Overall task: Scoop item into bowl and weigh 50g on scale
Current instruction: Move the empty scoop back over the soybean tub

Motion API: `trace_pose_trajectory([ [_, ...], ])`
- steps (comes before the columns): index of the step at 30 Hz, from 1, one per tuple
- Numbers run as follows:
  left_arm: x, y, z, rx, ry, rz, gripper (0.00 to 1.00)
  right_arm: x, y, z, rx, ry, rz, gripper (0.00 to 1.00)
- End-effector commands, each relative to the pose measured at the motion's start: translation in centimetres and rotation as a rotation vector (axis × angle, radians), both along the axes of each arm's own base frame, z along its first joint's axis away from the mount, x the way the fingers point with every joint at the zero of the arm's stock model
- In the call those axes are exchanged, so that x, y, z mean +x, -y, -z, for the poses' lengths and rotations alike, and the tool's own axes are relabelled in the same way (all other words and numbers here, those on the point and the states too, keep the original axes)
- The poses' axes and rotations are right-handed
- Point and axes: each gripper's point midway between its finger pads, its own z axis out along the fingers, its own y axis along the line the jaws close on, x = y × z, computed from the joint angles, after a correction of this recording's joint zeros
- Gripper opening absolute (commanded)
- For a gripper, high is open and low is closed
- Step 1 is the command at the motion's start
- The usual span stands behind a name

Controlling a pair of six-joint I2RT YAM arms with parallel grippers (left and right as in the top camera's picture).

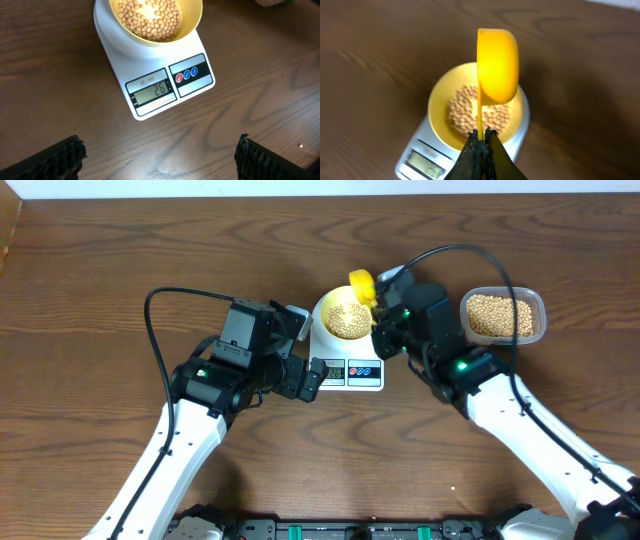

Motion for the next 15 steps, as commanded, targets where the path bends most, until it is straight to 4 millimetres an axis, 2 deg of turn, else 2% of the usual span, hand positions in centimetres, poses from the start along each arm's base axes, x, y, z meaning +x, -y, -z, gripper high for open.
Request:
trace_pose_trajectory([
  [1, 0.2, -0.2, 0.0, 0.013, 0.011, 0.002, 0.98, 0.5, 0.5, -2.4, 0.241, -0.082, 0.062, 0.01],
  [6, 0.2, -0.2, 0.0, 0.013, 0.011, 0.002, 0.98, 1.7, 3.6, -4.2, 0.378, -0.098, 0.043, 0.01],
  [10, 0.2, -0.2, 0.0, 0.013, 0.011, 0.002, 0.98, 3.4, 7.8, -4.3, 0.395, -0.084, 0.135, 0.01],
  [15, 0.2, -0.2, 0.0, 0.013, 0.011, 0.002, 0.98, 4.2, 10.3, -4.3, 0.394, -0.070, 0.198, 0.01],
])
